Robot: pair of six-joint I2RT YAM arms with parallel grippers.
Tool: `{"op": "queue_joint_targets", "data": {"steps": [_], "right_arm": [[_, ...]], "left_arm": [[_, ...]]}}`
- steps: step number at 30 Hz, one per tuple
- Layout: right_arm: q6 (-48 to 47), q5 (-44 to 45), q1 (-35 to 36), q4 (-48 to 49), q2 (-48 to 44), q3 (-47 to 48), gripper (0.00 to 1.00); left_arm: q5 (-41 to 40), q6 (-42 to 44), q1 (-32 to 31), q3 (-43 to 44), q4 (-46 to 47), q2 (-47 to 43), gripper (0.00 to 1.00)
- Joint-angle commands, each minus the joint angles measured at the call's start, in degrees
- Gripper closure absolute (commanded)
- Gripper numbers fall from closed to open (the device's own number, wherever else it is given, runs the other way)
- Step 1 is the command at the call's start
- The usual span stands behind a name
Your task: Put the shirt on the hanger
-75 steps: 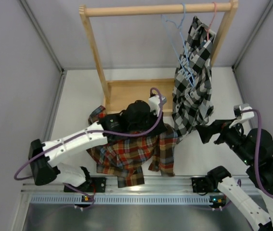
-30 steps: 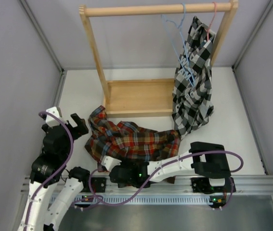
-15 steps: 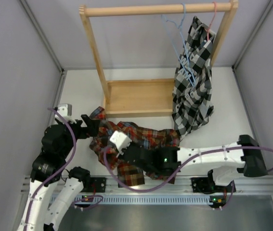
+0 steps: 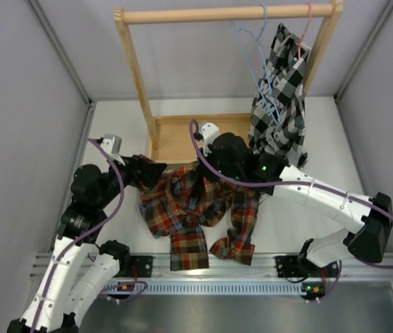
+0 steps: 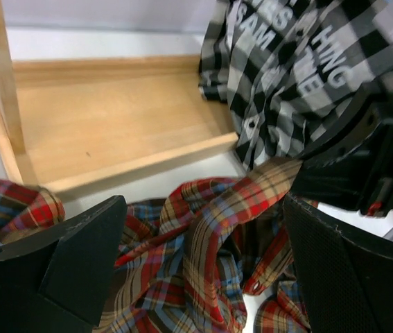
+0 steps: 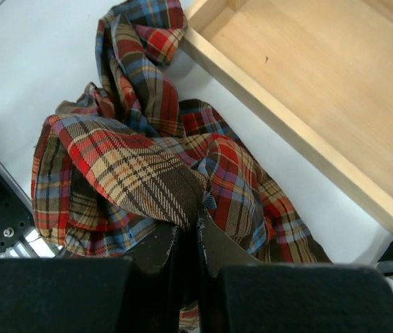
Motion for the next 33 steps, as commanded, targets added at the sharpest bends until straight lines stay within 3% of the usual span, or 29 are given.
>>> {"op": "queue_joint_targets", "data": {"steps": [1,6,11,12,18,22,25,26,28,29,33], "right_arm": [[1.8,-7.0,-2.9,-1.3,0.7,0.0,0.94],[1.8,-8.6,-5.0,-1.2,2.6,0.8,0.94],[1.8,-9.2,-5.9,-1.1,5.3,1.2,0.93],[1.8,-9.2,-6.0,-1.1,5.6,1.3,0.93],[1.8,-8.5,-6.4,-0.6,4.8,0.1,0.92],[1.8,-8.1,-6.9,-0.6,3.8,-0.6,0.91],[1.8,-8.0,-7.1,-0.4,3.3,-0.8,0.87],[2.0,-8.3,-7.1,-0.1,3.0,-1.0,0.85],[2.4,-8.8,-7.1,1.5,2.0,-2.4,0.66],[3.1,-8.8,-7.1,2.0,1.5,-3.2,0.5],[6.1,-8.8,-6.8,4.7,-3.7,-9.6,0.31]], "left_arm": [[-0.7,-1.9,-1.7,-4.7,3.9,1.2,0.02],[-10.2,-5.2,-12.8,-8.9,3.7,3.7,0.11],[-28.8,-5.7,-28.5,-9.1,3.7,6.7,0.18],[-31.5,-5.6,-29.6,-9.0,3.5,7.5,0.19],[-46.3,-9.0,-32.5,-8.9,-0.7,11.5,0.59],[-48.8,-9.3,-32.7,-8.8,-2.0,12.7,0.61],[-49.7,-9.0,-32.8,-8.1,-2.8,13.9,0.69],[-49.7,-8.6,-32.8,-7.7,-2.9,14.2,0.83],[-49.5,-8.5,-32.8,-7.0,-3.2,14.7,0.98],[-49.1,-8.4,-32.8,-6.0,-3.9,14.8,1.0],[-49.2,-8.0,-32.7,-2.9,-6.0,14.7,1.0]]}}
